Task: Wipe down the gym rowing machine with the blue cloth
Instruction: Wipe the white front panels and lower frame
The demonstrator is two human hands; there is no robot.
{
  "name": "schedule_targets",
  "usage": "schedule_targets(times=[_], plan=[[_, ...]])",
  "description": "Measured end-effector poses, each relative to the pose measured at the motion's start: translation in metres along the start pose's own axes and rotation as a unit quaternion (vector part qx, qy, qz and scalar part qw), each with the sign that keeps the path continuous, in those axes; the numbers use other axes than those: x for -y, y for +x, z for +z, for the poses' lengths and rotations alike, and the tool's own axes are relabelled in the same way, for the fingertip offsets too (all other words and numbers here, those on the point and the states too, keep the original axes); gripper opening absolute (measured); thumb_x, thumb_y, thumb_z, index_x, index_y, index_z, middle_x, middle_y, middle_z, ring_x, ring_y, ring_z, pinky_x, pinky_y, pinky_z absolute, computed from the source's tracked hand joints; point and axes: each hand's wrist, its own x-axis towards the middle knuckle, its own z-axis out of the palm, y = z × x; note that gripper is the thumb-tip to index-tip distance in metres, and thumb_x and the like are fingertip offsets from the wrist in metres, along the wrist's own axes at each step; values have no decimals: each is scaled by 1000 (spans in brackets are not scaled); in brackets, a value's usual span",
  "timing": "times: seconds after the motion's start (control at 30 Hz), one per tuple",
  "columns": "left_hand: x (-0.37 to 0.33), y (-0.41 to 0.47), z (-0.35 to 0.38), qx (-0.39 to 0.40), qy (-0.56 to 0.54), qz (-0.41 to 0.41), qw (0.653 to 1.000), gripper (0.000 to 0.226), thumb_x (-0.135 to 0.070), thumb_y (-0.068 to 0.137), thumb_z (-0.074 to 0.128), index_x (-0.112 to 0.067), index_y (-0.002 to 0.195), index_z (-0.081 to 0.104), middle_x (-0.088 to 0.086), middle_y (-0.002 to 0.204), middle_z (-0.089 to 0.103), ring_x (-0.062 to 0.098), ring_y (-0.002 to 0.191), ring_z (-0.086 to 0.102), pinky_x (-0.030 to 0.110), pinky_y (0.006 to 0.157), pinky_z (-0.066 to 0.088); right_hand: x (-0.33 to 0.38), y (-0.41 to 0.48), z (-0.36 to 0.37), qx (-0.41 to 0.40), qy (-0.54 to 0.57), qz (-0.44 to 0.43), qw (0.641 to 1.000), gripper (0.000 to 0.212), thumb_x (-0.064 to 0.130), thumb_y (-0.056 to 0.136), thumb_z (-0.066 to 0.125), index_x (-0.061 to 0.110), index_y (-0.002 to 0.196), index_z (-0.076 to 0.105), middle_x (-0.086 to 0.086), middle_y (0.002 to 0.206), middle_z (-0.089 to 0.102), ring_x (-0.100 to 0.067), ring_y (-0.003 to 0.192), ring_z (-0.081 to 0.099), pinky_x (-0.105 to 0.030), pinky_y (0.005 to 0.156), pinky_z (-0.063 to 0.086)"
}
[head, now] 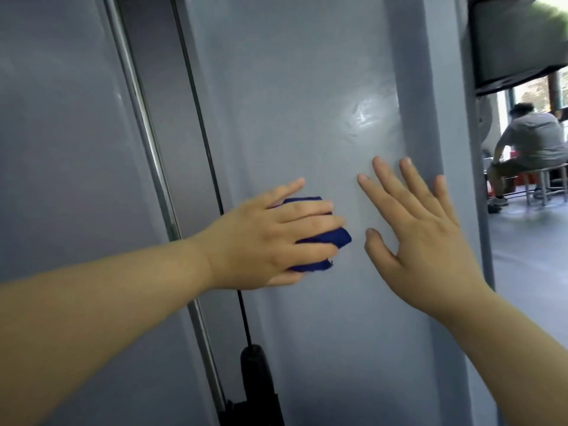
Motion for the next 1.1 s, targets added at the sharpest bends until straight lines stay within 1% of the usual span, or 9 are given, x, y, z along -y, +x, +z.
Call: schedule_targets(times=[0.2, 0.33, 0.43, 0.5, 0.63, 0.7, 0.93, 1.0, 1.1], plan=[[21, 32, -6, -106, 19, -323, 940, 38, -30, 88, 61, -11, 121, 66, 16, 133, 57, 40, 119, 52, 54, 104, 36, 3, -15, 8, -15, 3, 12, 1000, 65, 38, 93, 40, 27, 156, 26, 8, 163, 14, -19, 152, 3, -36, 121, -12], [-17, 24, 4, -55, -41, -113, 991, 36, -29, 92, 58, -11, 122, 66, 16, 132, 59, 36, 122, 50, 50, 106, 38, -3, -21, 8, -26, 22, 3, 999, 61, 36, 94, 40, 24, 154, 32, 6, 162, 20, -20, 152, 6, -39, 123, -6], [-23, 16, 4, 1, -48, 13, 999, 33, -30, 96, 54, -16, 124, 62, 10, 132, 60, 29, 123, 48, 43, 110, 35, -10, -29, 8, -37, 24, -4, 999, 60, 32, 93, 41, 20, 151, 37, 3, 161, 25, -19, 152, 11, -39, 124, -3], [-12, 23, 4, -23, -35, -18, 999, 32, -30, 96, 54, -16, 124, 60, 11, 131, 61, 30, 119, 49, 43, 102, 38, -14, -33, 7, -42, 36, -3, 998, 61, 29, 92, 42, 18, 151, 37, 2, 161, 26, -17, 152, 12, -39, 124, -2], [6, 61, 0, -102, 0, -281, 954, 38, -28, 89, 59, -11, 123, 64, 15, 133, 57, 38, 117, 53, 52, 96, 43, -24, -39, 2, -54, 40, 16, 998, 66, 20, 89, 47, 17, 154, 31, 1, 162, 20, -14, 152, 8, -37, 124, -1], [-5, 81, 1, -112, -21, -334, 936, 41, -28, 88, 58, -8, 122, 64, 16, 134, 56, 40, 119, 52, 53, 98, 41, -28, -45, 1, -50, 36, 24, 998, 70, 18, 88, 48, 16, 155, 26, 0, 163, 14, -16, 152, 5, -37, 124, -1], [-42, 84, 19, -12, -34, -4, 999, 41, -34, 93, 54, -16, 129, 62, 7, 138, 56, 27, 129, 48, 46, 114, 31, -49, -70, -2, -15, 17, 16, 1000, 76, 27, 90, 45, 12, 157, 12, -4, 165, 8, -18, 153, 7, -40, 124, 7], [-30, 87, 18, -21, 9, -10, 1000, 42, -36, 93, 54, -17, 130, 62, 7, 139, 56, 26, 128, 49, 48, 115, 29, -50, -73, -2, -12, 4, 16, 1000, 76, 28, 90, 44, 11, 157, 13, -6, 165, 9, -20, 153, 7, -42, 123, 8], [-27, 95, 16, -82, 23, -177, 980, 41, -32, 92, 56, -14, 128, 64, 11, 138, 57, 30, 126, 54, 51, 114, 28, -49, -76, -1, -13, -9, 16, 1000, 74, 27, 90, 44, 9, 156, 16, -8, 165, 9, -23, 153, 6, -44, 124, 7]])
